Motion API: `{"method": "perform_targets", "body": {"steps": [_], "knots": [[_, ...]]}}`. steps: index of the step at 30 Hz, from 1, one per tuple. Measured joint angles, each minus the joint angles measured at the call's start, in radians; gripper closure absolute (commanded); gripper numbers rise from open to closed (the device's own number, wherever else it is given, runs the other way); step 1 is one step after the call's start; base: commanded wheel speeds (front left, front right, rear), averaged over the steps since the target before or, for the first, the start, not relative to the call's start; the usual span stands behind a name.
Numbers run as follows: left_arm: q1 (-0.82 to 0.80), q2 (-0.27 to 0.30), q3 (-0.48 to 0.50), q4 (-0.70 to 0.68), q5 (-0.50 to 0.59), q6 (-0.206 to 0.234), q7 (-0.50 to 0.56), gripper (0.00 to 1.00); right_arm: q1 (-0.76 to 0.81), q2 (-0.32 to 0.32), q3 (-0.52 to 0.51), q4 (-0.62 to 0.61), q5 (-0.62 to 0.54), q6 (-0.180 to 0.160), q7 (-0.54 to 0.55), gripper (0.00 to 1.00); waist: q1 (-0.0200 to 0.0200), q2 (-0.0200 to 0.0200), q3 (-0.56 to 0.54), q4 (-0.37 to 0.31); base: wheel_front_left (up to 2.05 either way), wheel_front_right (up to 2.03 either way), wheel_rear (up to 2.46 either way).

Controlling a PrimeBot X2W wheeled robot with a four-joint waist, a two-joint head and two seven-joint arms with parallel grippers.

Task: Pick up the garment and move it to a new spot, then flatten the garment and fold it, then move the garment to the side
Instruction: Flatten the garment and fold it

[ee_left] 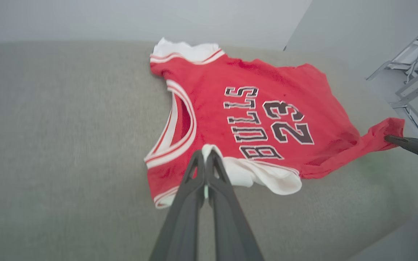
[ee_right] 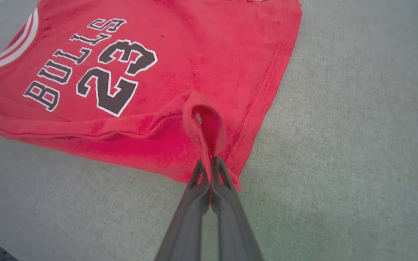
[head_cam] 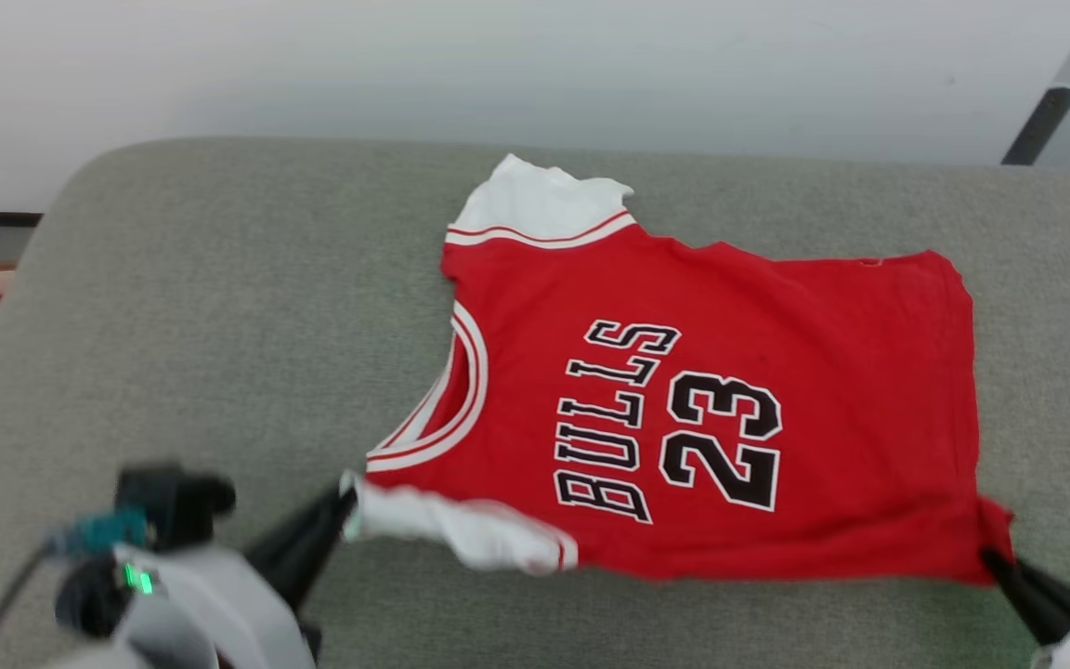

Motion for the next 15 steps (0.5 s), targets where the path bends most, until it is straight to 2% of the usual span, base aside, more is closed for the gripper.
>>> {"method": "perform_targets", "body": {"steps": [3,7,15], "knots": [[-0.103,0.007,0.010,0.008,0.050,-0.020,0.065,1.00,-0.060,0.012,-0.011,-0.016,-0.015,0.000,0.043,1.00,0.0000,0.0000,0.012,-0.014,0.00,0.00,0.00],[-0.257,-0.029,0.020,0.093,0.101,-0.100,0.148,1.00,-0.161,0.028,-0.022,-0.003,-0.049,0.000,0.095,1.00,0.0000,0.0000,0.036,-0.028,0.00,0.00,0.00],[-0.502,-0.201,0.000,0.434,0.146,-0.301,0.253,1.00,-0.350,0.075,-0.005,0.113,-0.106,0.000,0.160,1.00,0.0000,0.0000,0.097,-0.048,0.00,0.00,0.00]]}}
